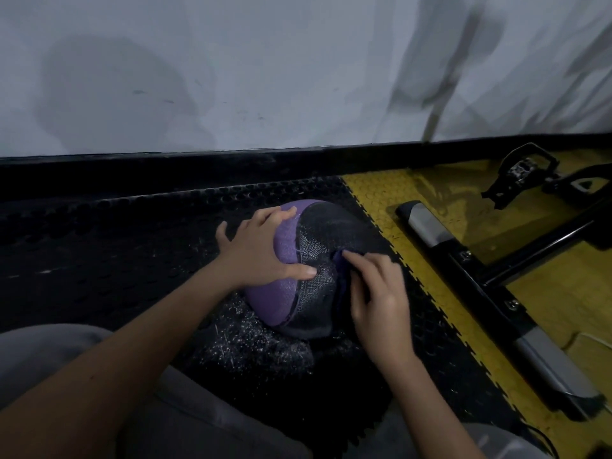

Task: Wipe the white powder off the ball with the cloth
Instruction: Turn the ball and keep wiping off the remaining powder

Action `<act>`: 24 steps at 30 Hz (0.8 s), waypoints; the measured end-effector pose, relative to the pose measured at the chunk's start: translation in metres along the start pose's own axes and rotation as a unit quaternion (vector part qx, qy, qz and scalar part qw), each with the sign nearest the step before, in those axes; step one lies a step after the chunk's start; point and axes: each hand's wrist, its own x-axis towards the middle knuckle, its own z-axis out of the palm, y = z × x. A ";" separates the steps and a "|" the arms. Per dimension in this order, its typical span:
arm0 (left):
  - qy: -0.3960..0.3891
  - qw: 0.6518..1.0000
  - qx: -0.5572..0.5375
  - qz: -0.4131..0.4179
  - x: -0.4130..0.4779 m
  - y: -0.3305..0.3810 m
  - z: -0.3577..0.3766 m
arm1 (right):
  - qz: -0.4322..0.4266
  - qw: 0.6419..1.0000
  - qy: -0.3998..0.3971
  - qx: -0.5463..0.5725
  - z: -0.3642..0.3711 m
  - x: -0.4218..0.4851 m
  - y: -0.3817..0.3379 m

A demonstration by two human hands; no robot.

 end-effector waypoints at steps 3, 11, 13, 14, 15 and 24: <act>0.003 1.000 -0.010 0.001 0.000 0.002 0.001 | 0.094 0.995 0.033 0.021 -0.005 0.013 0.016; -0.001 1.000 -0.004 0.007 0.000 0.002 0.001 | -0.050 0.999 -0.001 0.005 0.005 -0.005 -0.013; -0.010 1.000 -0.017 0.005 -0.001 0.002 -0.001 | -0.005 1.000 0.022 0.018 0.001 0.006 0.001; -0.015 1.000 -0.018 0.003 -0.002 0.003 -0.001 | 0.032 0.998 0.036 0.026 -0.001 0.011 0.008; -0.021 1.000 -0.013 0.004 -0.003 0.005 0.000 | 0.064 0.996 0.044 0.035 -0.004 0.016 0.012; -0.005 0.999 0.041 0.024 -0.010 0.013 0.015 | -0.048 0.997 -0.005 -0.067 -0.003 0.019 -0.012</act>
